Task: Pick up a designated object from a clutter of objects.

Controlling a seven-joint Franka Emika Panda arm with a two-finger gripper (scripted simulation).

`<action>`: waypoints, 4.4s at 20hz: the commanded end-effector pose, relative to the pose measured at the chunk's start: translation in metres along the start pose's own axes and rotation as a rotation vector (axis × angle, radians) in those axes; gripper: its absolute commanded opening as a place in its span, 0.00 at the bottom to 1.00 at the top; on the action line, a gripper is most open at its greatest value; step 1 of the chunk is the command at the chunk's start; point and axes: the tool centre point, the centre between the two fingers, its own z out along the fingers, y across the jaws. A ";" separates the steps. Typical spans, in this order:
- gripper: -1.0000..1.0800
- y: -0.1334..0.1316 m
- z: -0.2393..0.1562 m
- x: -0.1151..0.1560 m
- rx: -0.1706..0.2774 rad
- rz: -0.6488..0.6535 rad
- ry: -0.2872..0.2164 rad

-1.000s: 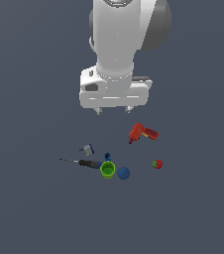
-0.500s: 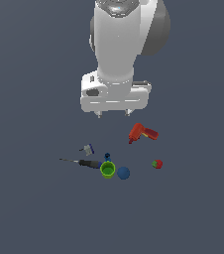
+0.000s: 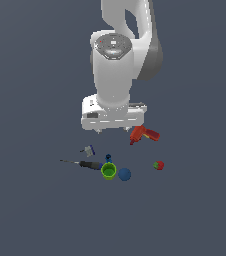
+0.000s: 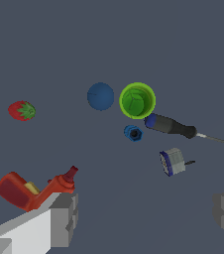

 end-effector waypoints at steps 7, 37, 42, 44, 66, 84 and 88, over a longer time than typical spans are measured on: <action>0.96 0.013 0.076 0.022 0.001 -0.015 0.035; 0.96 0.023 0.180 0.032 -0.001 -0.025 0.061; 0.00 0.023 0.184 0.033 -0.001 -0.025 0.061; 0.00 0.023 0.184 0.033 -0.001 -0.025 0.061; 0.00 0.026 0.128 0.027 -0.001 -0.025 0.061; 0.00 0.036 -0.066 0.007 -0.001 -0.025 0.061; 0.00 0.039 -0.109 0.004 -0.001 -0.025 0.061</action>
